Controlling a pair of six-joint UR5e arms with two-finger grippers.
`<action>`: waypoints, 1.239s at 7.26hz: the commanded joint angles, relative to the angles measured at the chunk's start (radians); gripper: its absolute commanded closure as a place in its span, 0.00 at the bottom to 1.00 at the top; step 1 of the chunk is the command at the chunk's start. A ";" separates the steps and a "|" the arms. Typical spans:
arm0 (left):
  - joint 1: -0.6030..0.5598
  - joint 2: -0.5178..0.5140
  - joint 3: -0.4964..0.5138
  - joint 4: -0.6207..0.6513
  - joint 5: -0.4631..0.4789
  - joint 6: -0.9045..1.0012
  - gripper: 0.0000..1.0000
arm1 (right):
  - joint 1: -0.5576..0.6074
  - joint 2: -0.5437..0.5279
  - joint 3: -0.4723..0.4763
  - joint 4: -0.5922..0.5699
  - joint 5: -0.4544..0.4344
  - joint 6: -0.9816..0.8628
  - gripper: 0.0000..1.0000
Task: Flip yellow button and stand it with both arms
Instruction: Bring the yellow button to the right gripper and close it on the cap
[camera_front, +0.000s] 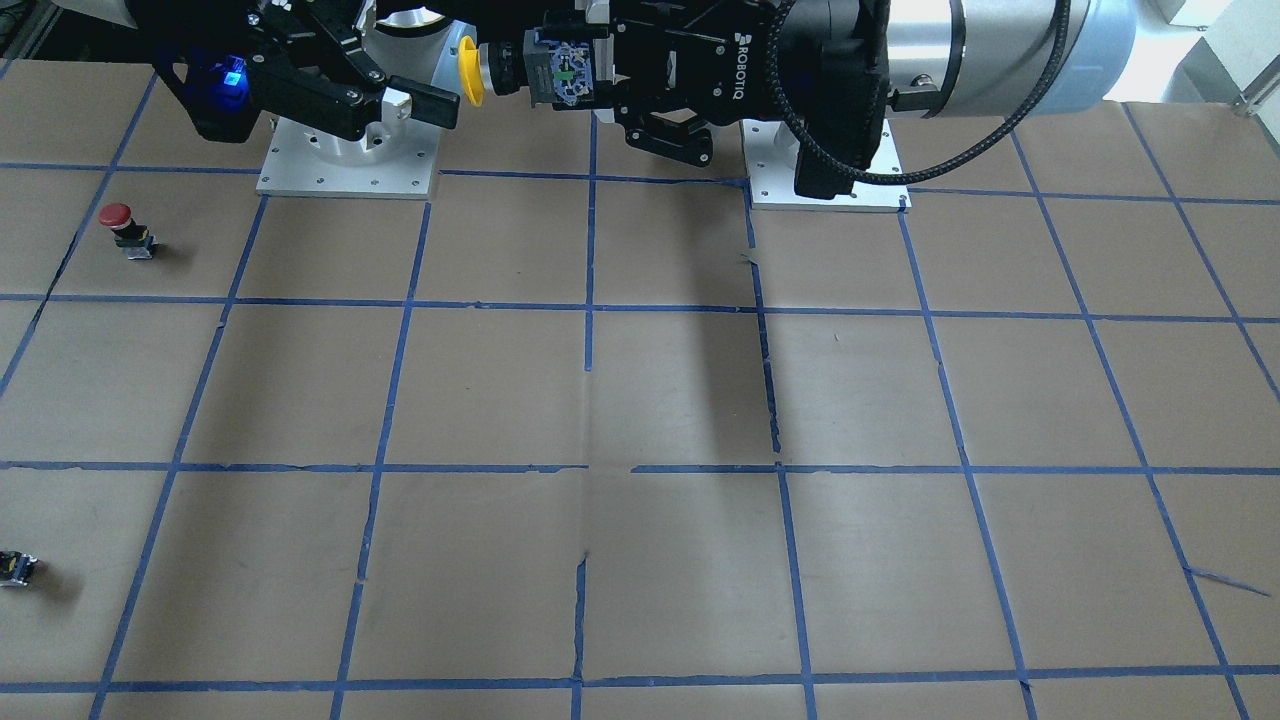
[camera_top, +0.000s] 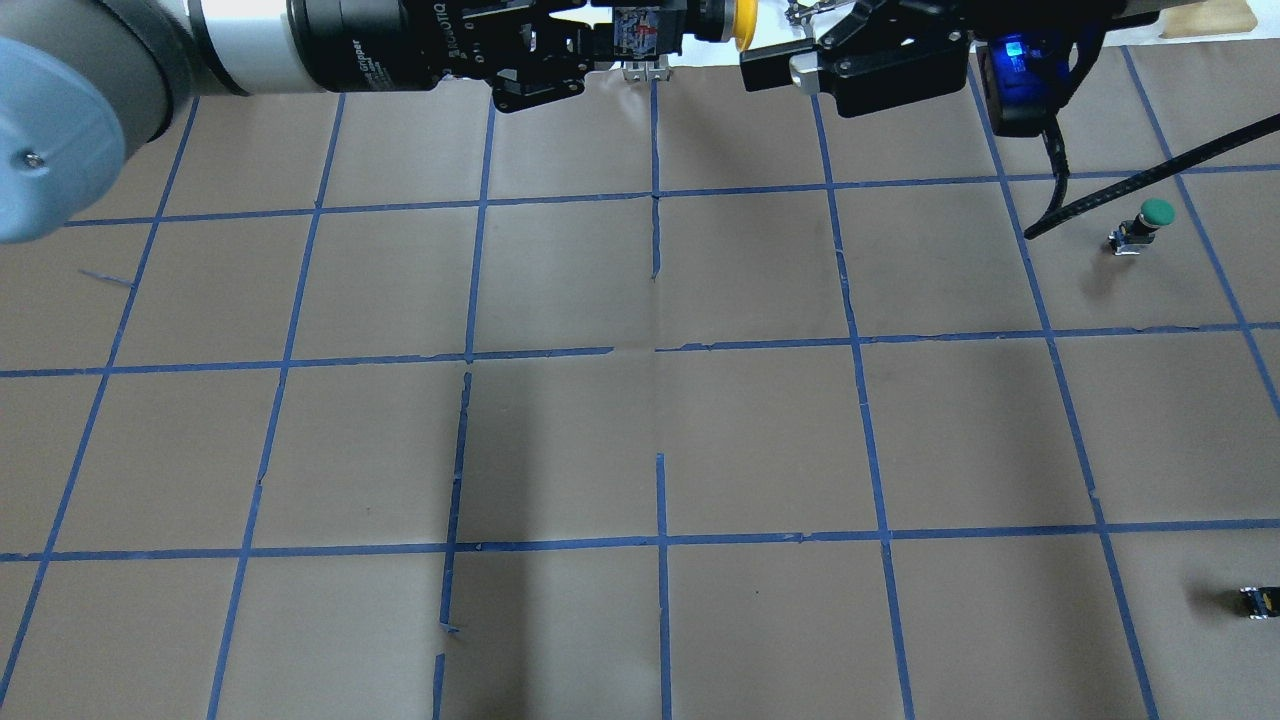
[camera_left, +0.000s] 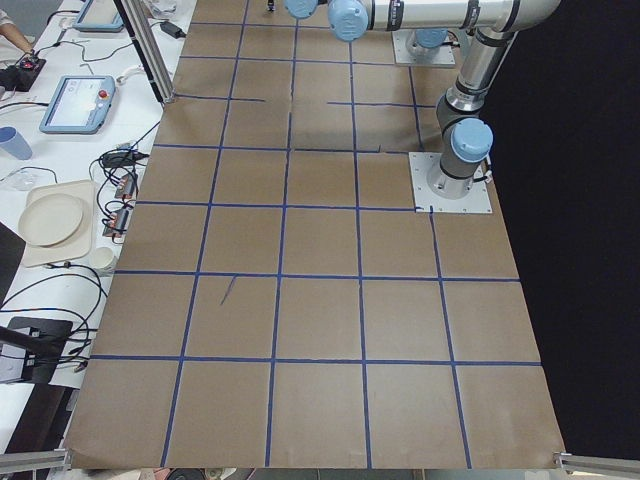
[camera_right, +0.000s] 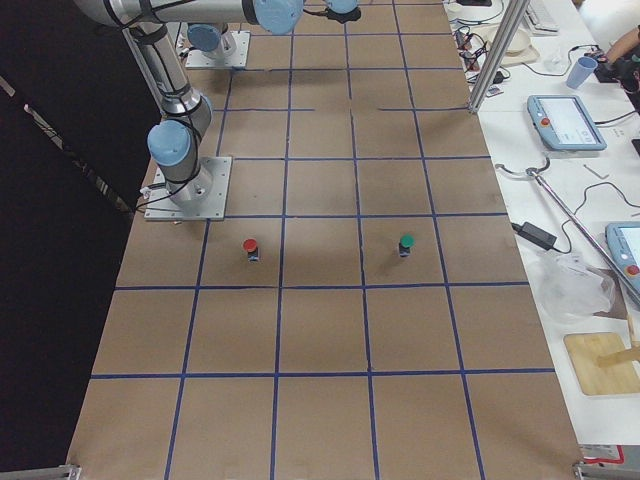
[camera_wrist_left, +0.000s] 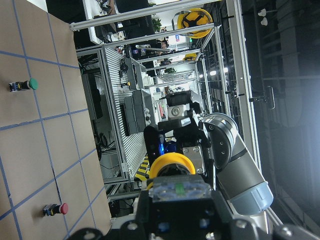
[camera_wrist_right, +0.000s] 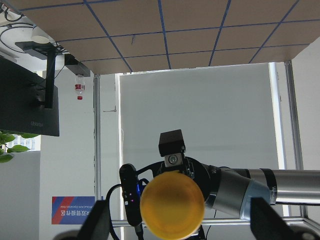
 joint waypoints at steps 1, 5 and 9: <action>0.001 0.002 -0.005 0.002 -0.002 -0.002 0.92 | 0.002 0.003 0.002 0.005 0.002 0.005 0.01; -0.001 0.011 -0.008 -0.007 -0.038 -0.028 0.92 | 0.034 -0.006 0.029 -0.001 0.002 0.022 0.02; -0.001 0.009 -0.008 -0.007 -0.038 -0.027 0.92 | 0.034 -0.023 0.016 -0.007 0.012 0.034 0.01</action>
